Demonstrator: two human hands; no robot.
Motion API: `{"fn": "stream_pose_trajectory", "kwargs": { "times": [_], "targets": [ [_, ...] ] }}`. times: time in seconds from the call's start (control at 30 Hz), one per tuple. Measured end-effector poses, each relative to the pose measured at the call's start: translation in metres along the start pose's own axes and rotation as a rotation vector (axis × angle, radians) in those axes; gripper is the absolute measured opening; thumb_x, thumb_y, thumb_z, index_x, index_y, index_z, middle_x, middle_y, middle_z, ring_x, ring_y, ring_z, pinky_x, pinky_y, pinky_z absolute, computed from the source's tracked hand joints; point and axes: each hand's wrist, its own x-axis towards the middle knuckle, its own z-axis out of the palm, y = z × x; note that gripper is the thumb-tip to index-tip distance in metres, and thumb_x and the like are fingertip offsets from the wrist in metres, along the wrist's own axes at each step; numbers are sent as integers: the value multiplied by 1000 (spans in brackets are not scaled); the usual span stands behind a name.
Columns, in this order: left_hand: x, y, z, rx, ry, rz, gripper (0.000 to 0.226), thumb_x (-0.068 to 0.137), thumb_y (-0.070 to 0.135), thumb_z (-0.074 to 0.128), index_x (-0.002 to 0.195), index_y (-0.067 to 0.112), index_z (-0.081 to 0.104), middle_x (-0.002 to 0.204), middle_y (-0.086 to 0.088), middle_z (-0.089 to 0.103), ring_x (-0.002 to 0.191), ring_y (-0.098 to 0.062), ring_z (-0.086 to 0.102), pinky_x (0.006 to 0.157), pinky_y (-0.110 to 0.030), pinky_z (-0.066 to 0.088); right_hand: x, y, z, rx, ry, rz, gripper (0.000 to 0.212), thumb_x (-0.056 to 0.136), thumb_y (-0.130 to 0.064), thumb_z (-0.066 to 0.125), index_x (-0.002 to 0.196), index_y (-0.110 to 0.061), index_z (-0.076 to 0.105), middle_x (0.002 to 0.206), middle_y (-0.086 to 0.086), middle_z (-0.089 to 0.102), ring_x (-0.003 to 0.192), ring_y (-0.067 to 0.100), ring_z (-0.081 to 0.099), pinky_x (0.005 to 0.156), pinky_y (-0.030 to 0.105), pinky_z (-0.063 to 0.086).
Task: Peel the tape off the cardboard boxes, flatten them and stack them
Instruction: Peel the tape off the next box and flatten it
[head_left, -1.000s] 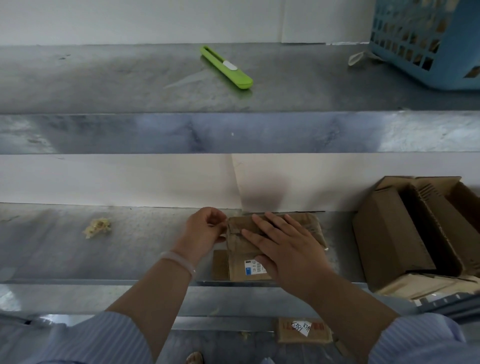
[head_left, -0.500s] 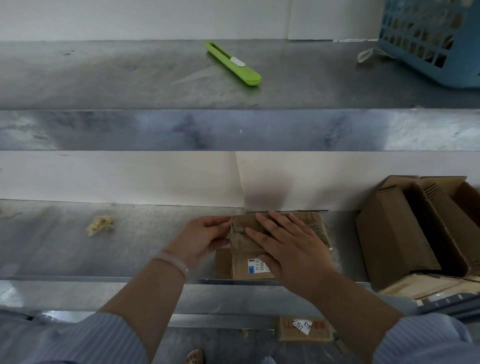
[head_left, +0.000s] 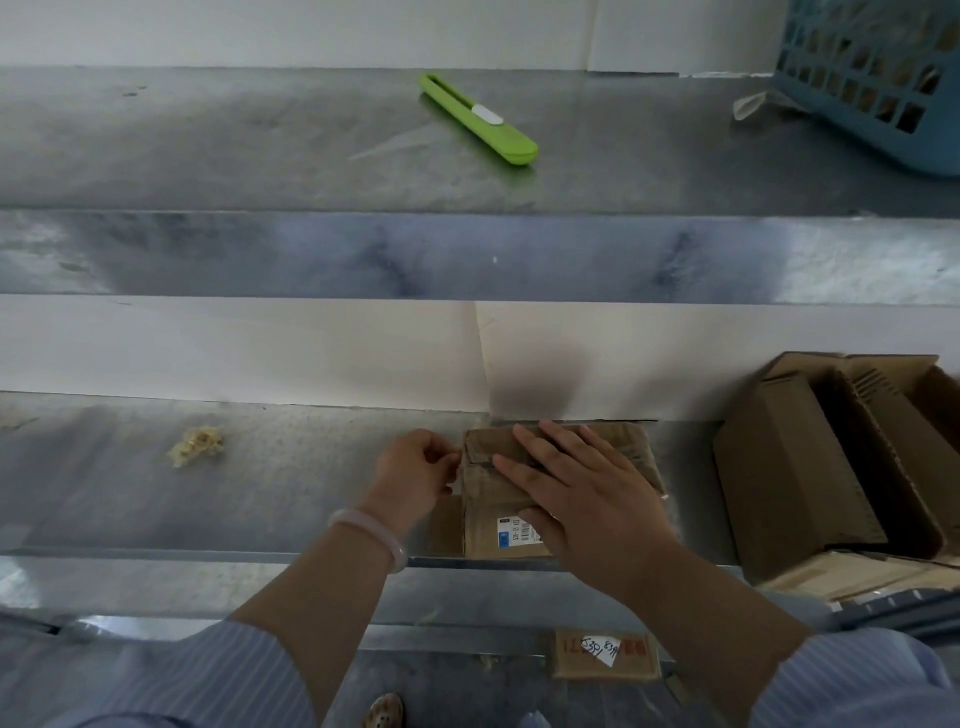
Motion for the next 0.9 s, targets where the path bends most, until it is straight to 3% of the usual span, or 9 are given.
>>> {"fn": "stream_pose_trajectory", "kwargs": {
  "times": [0.13,0.3,0.37,0.43,0.53,0.6,0.67,0.77,0.9],
  "targets": [
    [0,-12,-10,173,67,3,16,81,19,75,78,18,59,77,-5,66,75,-24,67,74,-44,59,-1,0,0,5,3,-2,48,98,-48,31,144,-38,36,152,-4,42,141,22,38,114,46,32],
    [3,-11,-33,138,239,3,32,75,23,81,87,18,51,75,-2,65,68,-21,66,66,-37,57,2,1,1,2,3,-8,48,98,-48,31,145,-37,36,151,-3,43,140,22,39,113,47,34],
    [9,-10,-46,186,294,15,27,78,33,78,83,20,55,73,-1,65,68,-21,67,65,-34,55,1,1,1,2,10,-15,50,98,-49,32,145,-35,35,151,-3,43,140,21,39,113,47,34],
    [15,-10,-55,275,302,65,15,86,35,67,79,21,65,76,0,70,73,-22,68,72,-34,54,0,0,1,33,24,-2,52,96,-49,36,145,-31,37,151,-4,42,141,20,38,113,46,35],
    [20,-14,-65,238,313,83,19,91,16,58,104,19,71,98,-4,72,85,-24,69,86,-40,54,-2,-1,1,115,78,20,49,92,-47,46,135,-23,48,149,-2,45,141,18,37,113,45,36],
    [19,-13,-68,194,319,69,22,91,16,58,110,22,68,100,-3,71,87,-23,68,89,-41,54,-4,-1,2,152,140,12,38,90,-39,52,122,-21,54,147,0,48,140,18,39,113,44,36],
    [10,-2,-64,253,307,127,23,92,22,58,113,21,68,108,1,70,95,-18,65,93,-31,49,-6,-1,2,170,186,6,30,87,-33,54,113,-19,58,143,2,51,138,19,42,114,42,35],
    [-17,27,-44,264,234,324,28,95,28,56,122,22,64,114,9,63,100,-4,54,86,-15,38,-5,0,5,213,200,10,28,88,-34,54,112,-21,59,135,1,56,129,19,49,108,42,43],
    [-52,40,-8,403,-84,660,43,91,42,57,133,31,53,127,16,49,117,2,39,96,-5,24,-6,6,1,336,266,-4,26,87,-35,59,109,-21,62,119,-3,61,113,16,57,95,37,52]
  ]
}}
